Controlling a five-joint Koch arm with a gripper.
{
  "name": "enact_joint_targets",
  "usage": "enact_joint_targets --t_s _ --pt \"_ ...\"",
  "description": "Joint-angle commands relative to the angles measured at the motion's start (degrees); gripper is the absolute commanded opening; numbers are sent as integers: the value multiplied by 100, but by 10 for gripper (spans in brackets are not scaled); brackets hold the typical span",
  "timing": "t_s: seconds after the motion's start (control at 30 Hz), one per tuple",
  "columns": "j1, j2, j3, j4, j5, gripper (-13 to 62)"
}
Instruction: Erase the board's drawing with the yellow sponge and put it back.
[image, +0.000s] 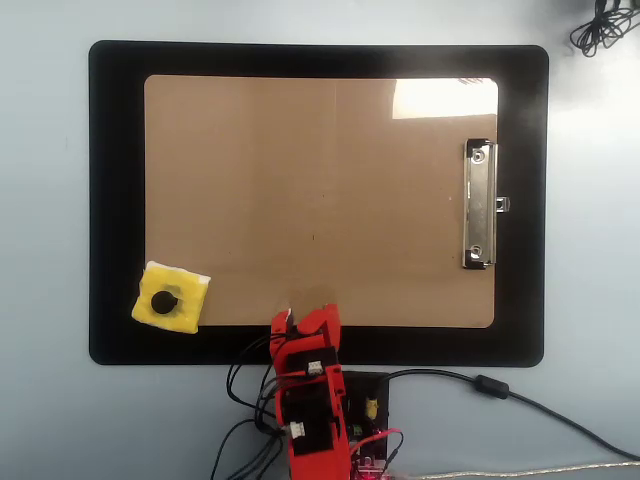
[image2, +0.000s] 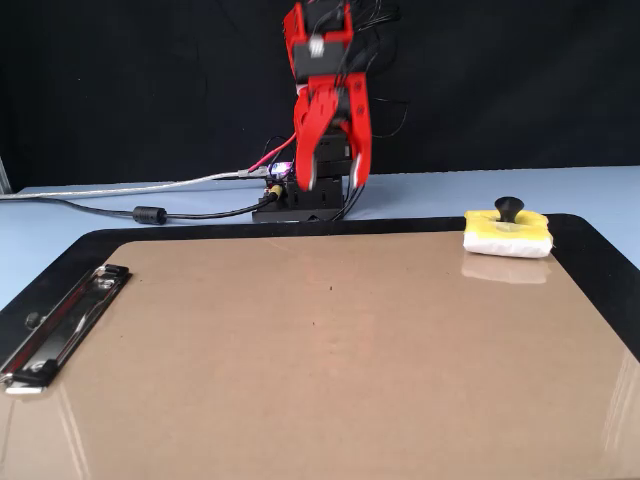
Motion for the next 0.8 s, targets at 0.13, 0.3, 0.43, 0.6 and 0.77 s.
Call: enact_joint_targets --t_s 0.13,0.3,0.43,0.6,0.77 --pt "237 272 791 202 264 337" --pt "483 272 949 993 141 336" --pt "712 272 932 1951 114 335" --pt "1002 272 1318 2215 114 334" --pt "1459 272 1406 2171 123 336"
